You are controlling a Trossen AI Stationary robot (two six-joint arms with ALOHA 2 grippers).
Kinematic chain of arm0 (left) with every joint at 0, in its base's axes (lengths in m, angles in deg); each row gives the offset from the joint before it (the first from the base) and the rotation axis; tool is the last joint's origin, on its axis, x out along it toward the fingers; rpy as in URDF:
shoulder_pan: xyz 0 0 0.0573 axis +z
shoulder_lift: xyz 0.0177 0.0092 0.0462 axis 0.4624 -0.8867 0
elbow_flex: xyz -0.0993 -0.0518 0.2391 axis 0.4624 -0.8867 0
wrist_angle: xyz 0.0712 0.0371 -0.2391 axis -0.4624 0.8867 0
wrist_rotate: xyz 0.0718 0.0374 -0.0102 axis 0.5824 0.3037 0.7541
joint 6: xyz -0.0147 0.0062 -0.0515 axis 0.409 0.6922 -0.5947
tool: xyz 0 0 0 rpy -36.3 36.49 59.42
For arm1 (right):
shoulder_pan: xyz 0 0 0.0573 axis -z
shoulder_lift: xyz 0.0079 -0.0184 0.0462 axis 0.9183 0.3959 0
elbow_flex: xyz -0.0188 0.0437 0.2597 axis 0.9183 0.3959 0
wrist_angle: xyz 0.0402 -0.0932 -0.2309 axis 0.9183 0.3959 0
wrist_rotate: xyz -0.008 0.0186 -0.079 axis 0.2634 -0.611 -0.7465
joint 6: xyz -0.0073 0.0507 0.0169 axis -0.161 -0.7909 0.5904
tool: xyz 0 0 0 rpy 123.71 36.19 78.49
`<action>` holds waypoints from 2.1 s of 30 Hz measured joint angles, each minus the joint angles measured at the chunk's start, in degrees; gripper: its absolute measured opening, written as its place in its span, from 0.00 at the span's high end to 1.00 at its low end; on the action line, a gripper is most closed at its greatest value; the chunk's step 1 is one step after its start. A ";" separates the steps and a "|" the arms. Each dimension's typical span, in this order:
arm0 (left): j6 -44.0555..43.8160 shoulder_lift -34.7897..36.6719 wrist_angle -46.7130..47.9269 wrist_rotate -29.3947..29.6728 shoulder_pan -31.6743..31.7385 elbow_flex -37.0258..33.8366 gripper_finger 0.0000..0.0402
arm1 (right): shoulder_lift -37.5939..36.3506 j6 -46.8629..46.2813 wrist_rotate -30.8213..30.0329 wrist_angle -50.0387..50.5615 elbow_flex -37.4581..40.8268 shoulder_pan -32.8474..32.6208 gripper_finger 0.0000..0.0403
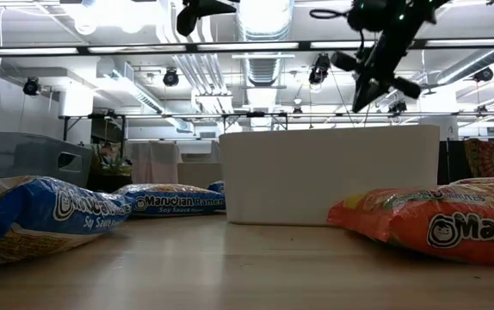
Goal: Sort Maruchan noodles
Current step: Put the orange noodle pack into the white bin
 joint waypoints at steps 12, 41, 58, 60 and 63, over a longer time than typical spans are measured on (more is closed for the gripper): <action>-1.07 0.01 0.98 -0.04 -0.27 0.00 0.80 | 18.53 14.50 20.19 -0.13 -0.03 12.44 0.98; -2.14 0.01 2.33 0.92 -0.31 0.00 0.80 | 25.69 21.21 33.43 -7.04 3.83 18.11 0.32; -2.16 0.01 1.95 1.01 -0.31 0.00 0.80 | 25.69 18.66 44.72 -37.56 19.08 17.49 0.31; -2.43 0.01 1.76 1.01 -0.31 0.00 0.80 | 25.69 18.66 44.88 -39.70 20.19 17.10 0.35; -2.62 0.01 1.36 1.07 -0.31 0.00 0.80 | 25.69 18.45 45.15 -42.38 21.42 17.00 0.44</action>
